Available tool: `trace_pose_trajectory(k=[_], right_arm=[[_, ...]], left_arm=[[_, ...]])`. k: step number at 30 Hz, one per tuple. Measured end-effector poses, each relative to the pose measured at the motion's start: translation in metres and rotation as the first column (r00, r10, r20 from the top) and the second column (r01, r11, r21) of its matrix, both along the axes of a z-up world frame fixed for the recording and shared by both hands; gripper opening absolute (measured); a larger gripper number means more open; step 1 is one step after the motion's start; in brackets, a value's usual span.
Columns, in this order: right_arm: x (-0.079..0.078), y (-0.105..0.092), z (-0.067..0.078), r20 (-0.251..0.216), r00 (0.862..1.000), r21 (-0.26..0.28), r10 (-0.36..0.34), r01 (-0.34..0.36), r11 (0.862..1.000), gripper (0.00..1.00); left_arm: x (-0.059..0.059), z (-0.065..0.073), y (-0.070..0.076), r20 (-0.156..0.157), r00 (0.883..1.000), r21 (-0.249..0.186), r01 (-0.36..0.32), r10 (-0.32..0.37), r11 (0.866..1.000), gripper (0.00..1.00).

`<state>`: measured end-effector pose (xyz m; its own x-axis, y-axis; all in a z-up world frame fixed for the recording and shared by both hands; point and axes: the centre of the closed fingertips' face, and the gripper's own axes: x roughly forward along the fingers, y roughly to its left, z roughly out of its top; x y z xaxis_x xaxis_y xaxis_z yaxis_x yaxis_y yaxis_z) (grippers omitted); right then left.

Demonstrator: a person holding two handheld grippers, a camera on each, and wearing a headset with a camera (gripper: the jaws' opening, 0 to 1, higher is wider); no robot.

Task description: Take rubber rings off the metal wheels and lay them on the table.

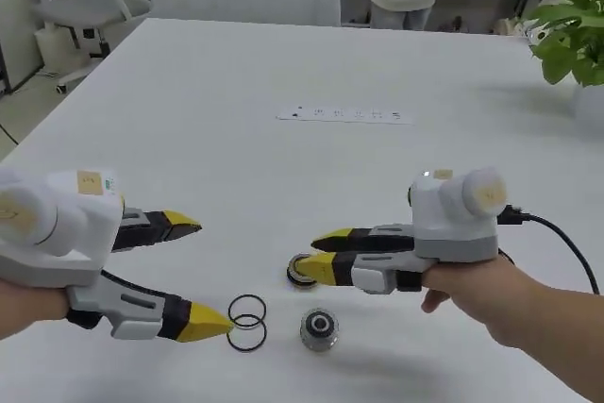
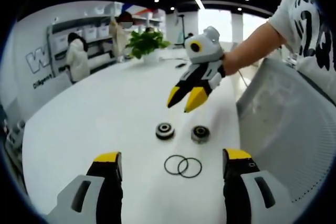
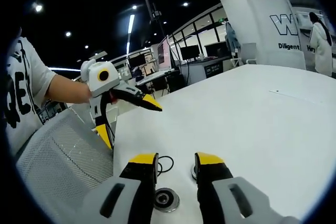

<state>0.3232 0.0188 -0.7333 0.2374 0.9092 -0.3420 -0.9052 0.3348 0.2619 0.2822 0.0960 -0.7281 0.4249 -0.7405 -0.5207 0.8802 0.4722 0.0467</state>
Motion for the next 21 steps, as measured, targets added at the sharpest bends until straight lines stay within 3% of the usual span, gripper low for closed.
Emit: trace_pose_trajectory(k=[11,21], right_arm=[[0.013,-0.021,-0.003,0.023,0.999,-0.028,-0.039,0.04,0.999,0.29],[0.017,-0.031,-0.015,0.024,0.998,-0.051,-0.061,0.062,0.997,0.32]], left_arm=[[0.013,0.003,-0.002,0.005,1.0,-0.004,-0.007,0.007,1.0,0.79],[0.024,0.0,-0.006,0.003,1.0,-0.004,-0.012,0.012,1.0,0.78]])
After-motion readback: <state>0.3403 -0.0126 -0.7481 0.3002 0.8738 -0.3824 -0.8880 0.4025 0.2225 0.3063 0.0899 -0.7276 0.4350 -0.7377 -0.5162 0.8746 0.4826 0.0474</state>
